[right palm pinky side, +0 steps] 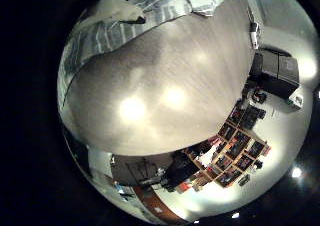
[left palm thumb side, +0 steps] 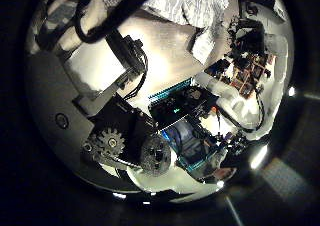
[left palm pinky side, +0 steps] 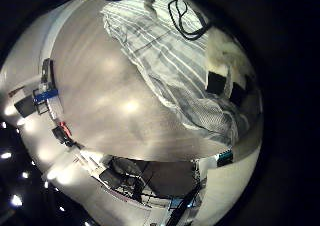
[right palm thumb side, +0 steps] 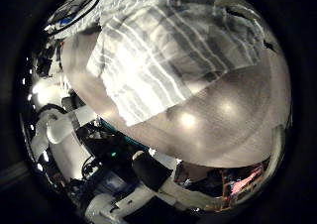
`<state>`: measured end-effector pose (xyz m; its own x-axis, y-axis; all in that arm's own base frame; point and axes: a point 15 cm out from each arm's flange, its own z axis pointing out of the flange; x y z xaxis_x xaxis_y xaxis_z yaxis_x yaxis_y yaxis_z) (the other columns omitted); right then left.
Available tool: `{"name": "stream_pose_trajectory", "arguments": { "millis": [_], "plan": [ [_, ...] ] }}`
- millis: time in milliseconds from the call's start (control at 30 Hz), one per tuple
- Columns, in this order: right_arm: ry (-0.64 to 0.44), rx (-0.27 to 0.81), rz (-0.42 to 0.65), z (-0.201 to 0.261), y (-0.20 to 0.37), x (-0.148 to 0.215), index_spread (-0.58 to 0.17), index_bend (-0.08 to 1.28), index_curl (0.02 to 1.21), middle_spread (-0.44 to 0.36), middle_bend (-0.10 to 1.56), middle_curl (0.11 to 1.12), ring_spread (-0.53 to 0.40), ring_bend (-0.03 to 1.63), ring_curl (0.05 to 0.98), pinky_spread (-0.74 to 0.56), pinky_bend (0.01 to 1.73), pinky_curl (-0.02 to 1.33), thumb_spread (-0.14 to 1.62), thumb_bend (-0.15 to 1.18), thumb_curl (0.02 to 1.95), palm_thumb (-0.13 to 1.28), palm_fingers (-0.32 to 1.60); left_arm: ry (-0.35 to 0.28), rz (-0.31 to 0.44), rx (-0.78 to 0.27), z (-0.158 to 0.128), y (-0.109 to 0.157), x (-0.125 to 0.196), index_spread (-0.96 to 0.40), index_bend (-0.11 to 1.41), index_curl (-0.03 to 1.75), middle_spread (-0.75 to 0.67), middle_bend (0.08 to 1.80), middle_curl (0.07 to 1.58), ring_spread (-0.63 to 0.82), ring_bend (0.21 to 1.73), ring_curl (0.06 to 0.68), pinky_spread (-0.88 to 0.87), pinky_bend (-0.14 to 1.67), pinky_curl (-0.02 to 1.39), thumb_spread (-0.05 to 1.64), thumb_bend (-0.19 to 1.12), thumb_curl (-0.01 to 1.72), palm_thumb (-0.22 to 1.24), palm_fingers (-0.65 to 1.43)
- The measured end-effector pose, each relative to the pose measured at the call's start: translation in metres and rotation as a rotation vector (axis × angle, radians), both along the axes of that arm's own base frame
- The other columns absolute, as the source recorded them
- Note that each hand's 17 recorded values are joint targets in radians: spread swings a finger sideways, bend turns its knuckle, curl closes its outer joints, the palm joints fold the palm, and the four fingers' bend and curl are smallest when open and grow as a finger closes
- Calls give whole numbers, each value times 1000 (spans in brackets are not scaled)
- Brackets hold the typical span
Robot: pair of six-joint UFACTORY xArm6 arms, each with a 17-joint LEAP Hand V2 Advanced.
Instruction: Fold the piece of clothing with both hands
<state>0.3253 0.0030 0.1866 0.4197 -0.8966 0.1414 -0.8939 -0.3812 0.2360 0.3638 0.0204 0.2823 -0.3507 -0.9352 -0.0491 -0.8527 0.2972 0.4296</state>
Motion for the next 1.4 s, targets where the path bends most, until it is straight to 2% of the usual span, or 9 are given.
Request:
{"name": "stream_pose_trajectory", "arguments": {
  "millis": [233, 500, 733, 767, 833, 967, 1067, 1233, 1400],
  "plan": [
    [42, -9, 7, -23, 8, 3, -351, 185, 398, -120, 470, 413, -132, 821, 300, 190, 895, 212, 989, -18, 325, 327, 189, -3, -1, 0, 4, 1, -2, -536, 188, 1597, -634, 829, 1106, -478, 1261, 514, -708, 850, 733, 1090, -14, 592, 808, 1070],
    [61, -25, 38, -28, 19, -3, -343, 156, 353, -148, 428, 397, -233, 949, 326, -57, 980, 200, 1001, -21, 327, 386, 358, -11, 5, 6, 12, 3, -1, -515, 188, 1602, -634, 833, 1106, -478, 1259, 514, -710, 846, 737, 1090, -14, 592, 808, 1072],
    [51, -31, 50, -24, 23, -1, -399, 194, 360, -248, 575, 450, -322, 1039, 348, -388, 1124, 213, 1008, -9, 347, 492, 836, -15, 7, 5, 16, 2, 0, -498, 187, 1606, -637, 834, 1102, -479, 1259, 514, -712, 843, 739, 1090, -14, 592, 808, 1073],
    [48, -31, 51, -23, 23, -1, -415, 222, 382, -289, 603, 468, -328, 1054, 365, -438, 1144, 227, 1010, -13, 352, 512, 949, -17, 7, 5, 17, 2, 0, -496, 191, 1607, -637, 834, 1101, -479, 1258, 514, -712, 842, 739, 1090, -14, 592, 808, 1075],
    [37, -30, 56, -18, 25, 0, -443, 280, 420, -299, 664, 503, -319, 1052, 380, -482, 1125, 232, 1009, -10, 361, 548, 1082, -18, 5, 6, 17, 2, 0, -491, 187, 1608, -637, 835, 1102, -479, 1258, 514, -712, 842, 740, 1090, -14, 592, 808, 1073],
    [26, -32, 59, -11, 25, -1, -465, 471, 536, -288, 787, 577, -288, 1088, 429, -474, 1117, 266, 1006, -6, 381, 615, 1253, -19, 4, 4, 18, 2, 1, -482, 187, 1610, -642, 836, 1098, -479, 1258, 514, -713, 841, 742, 1090, -14, 592, 808, 1073],
    [16, -48, 69, -7, 21, 1, -459, 622, 617, -273, 892, 630, -267, 1131, 462, -430, 1166, 304, 1003, -1, 402, 689, 1295, -19, 0, 1, 20, 0, -1, -475, 187, 1611, -645, 836, 1097, -479, 1258, 515, -714, 840, 743, 1090, -14, 592, 808, 1073],
    [-29, -43, 42, 3, 19, 6, -423, 821, 738, -235, 1051, 711, -247, 1235, 524, -338, 1300, 386, 1010, 54, 468, 890, 1246, -29, 1, -1, 25, -1, -3, -465, 187, 1614, -649, 838, 1095, -479, 1258, 515, -715, 839, 744, 1090, -14, 592, 808, 1073],
    [-106, -27, 21, 30, 11, 7, -386, 931, 811, -208, 1151, 762, -237, 1306, 574, -279, 1384, 447, 1029, 47, 513, 947, 1183, -31, -9, -11, 29, -2, -7, -455, 186, 1616, -653, 845, 1093, -479, 1256, 515, -715, 837, 745, 1090, -14, 592, 808, 1075]
  ]
}}
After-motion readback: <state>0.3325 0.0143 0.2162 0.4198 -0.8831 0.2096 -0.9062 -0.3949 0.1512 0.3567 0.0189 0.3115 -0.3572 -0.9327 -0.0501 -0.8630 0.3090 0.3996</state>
